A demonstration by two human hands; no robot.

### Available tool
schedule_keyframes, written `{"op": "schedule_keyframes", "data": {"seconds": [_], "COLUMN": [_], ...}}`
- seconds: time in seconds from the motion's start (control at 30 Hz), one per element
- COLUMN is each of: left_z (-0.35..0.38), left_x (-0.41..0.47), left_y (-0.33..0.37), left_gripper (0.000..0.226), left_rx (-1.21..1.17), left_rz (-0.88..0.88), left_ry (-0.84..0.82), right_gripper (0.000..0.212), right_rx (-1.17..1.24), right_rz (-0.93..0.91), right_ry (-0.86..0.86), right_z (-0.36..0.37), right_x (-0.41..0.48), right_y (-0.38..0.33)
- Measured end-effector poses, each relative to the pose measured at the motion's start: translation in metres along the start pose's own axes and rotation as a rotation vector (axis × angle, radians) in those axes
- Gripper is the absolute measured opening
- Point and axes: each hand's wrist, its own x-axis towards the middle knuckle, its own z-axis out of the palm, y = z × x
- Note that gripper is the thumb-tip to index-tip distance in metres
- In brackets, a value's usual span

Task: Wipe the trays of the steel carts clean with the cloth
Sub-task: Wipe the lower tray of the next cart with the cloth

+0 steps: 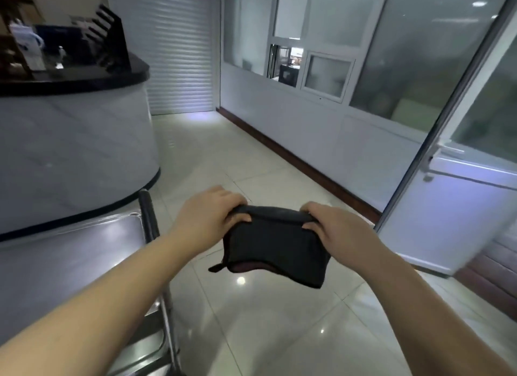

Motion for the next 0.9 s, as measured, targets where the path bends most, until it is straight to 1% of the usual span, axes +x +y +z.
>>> {"op": "schedule_keyframes", "data": {"seconds": [0.1, 0.17, 0.23, 0.37, 0.47, 0.6, 0.73, 0.8, 0.9], "left_z": [0.018, 0.028, 0.038, 0.063, 0.086, 0.112, 0.124, 0.126, 0.130], "left_x": [0.055, 0.086, 0.116, 0.168, 0.206, 0.262, 0.324, 0.356, 0.395], "left_y": [-0.018, -0.041, -0.070, -0.139, -0.184, -0.225, -0.260, -0.282, -0.324], "left_gripper": [0.025, 0.018, 0.013, 0.010, 0.005, 0.007, 0.003, 0.007, 0.017], "left_rx": [0.042, 0.087, 0.130, 0.180, 0.178, 0.161, 0.156, 0.173, 0.209], "left_rz": [-0.043, -0.066, -0.091, -0.121, -0.144, -0.135, -0.100, -0.106, -0.125], "left_ry": [0.044, 0.093, 0.099, 0.080, 0.102, 0.148, 0.184, 0.225, 0.275], "right_gripper": [0.007, 0.008, 0.009, 0.009, 0.011, 0.010, 0.011, 0.014, 0.012], "right_rx": [-0.026, -0.025, -0.016, -0.050, -0.097, -0.146, -0.114, -0.111, -0.091], "right_rz": [-0.010, -0.035, -0.061, -0.084, -0.081, -0.103, -0.103, -0.150, -0.234], "right_ry": [0.077, 0.142, 0.183, 0.171, 0.120, 0.117, 0.132, 0.175, 0.250], "right_z": [-0.009, -0.006, 0.005, 0.040, 0.067, 0.080, 0.075, 0.073, 0.076], "right_x": [0.053, 0.096, 0.143, 0.237, 0.297, 0.371, 0.444, 0.484, 0.546], "right_y": [0.040, 0.058, 0.072, 0.098, 0.124, 0.168, 0.208, 0.223, 0.238]}}
